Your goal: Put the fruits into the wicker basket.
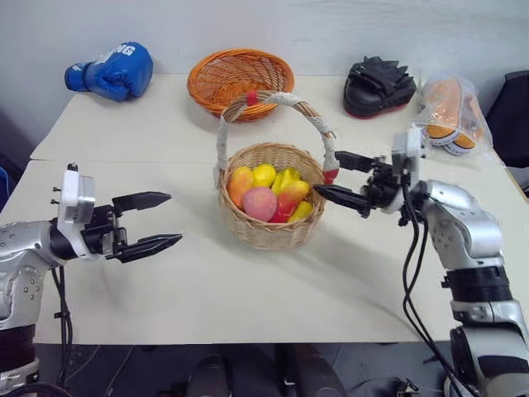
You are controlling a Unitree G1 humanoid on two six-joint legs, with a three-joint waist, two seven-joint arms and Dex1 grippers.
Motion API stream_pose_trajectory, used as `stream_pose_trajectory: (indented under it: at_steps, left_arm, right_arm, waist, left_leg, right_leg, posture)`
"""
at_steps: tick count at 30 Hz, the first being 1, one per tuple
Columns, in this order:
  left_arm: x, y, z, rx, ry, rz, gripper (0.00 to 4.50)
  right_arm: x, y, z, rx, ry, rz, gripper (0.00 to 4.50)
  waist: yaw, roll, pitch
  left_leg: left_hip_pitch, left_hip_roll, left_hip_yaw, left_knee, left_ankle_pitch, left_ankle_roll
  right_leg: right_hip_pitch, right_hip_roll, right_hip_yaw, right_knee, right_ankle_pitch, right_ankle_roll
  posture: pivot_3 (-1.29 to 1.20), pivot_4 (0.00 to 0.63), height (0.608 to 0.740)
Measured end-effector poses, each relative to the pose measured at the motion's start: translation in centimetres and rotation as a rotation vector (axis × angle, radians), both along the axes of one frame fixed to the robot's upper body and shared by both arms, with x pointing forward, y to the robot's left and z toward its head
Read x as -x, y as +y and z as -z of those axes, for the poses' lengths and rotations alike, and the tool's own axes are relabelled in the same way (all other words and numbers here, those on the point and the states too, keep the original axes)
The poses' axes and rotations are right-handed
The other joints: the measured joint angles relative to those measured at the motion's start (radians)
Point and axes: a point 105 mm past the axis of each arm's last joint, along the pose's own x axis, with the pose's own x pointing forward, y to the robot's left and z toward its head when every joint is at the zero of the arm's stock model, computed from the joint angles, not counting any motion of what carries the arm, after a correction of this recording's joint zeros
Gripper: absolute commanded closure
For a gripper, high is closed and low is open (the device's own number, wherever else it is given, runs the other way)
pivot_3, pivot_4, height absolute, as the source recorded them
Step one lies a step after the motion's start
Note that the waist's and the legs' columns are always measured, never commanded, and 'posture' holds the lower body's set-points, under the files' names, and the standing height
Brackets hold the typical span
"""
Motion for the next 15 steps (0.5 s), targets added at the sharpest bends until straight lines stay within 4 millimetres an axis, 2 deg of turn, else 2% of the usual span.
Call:
stream_pose_trajectory:
  at_steps: [3, 8, 9, 15]
  left_arm:
    - [-0.1, 0.3, 0.4, 0.007, 0.018, -0.021, 0.00]
    - [0.0, 0.6, 0.9, 0.009, 0.039, -0.033, 0.00]
    - [0.0, 0.6, 0.9, 0.009, 0.039, -0.033, 0.00]
    - [-0.5, -0.4, 0.6, 0.012, 0.030, 0.006, 0.00]
  right_arm:
    - [0.2, 1.0, 0.3, 0.035, -0.002, -0.057, 2.36]
    - [-0.1, 1.0, 0.8, 0.048, 0.002, -0.054, 4.13]
    - [-0.1, 0.9, 0.8, 0.056, -0.016, -0.049, 4.33]
    - [1.1, -0.2, 1.2, 0.048, -0.095, 0.020, 4.32]
  waist:
    - [-0.005, 0.000, 0.000]
    - [-0.014, 0.000, 0.000]
    - [-0.016, 0.000, 0.000]
    - [-0.014, 0.000, 0.000]
  left_leg:
    - [0.000, 0.001, 0.000, 0.000, 0.000, 0.000]
    - [0.000, 0.001, 0.000, 0.000, 0.000, 0.000]
    - [0.000, 0.000, 0.000, 0.000, 0.000, 0.000]
    - [-0.001, 0.000, -0.001, 0.000, 0.000, 0.000]
  right_leg:
    - [0.000, 0.001, 0.000, 0.000, 0.000, 0.000]
    - [0.000, 0.000, 0.000, 0.000, 0.000, 0.000]
    - [0.000, 0.000, 0.000, 0.000, 0.000, 0.000]
    - [0.000, 0.000, -0.001, 0.000, 0.000, 0.000]
  posture:
    - [0.00, 0.150, 0.740]
    - [0.00, 0.150, 0.740]
    - [0.00, 0.150, 0.740]
    - [0.00, 0.150, 0.740]
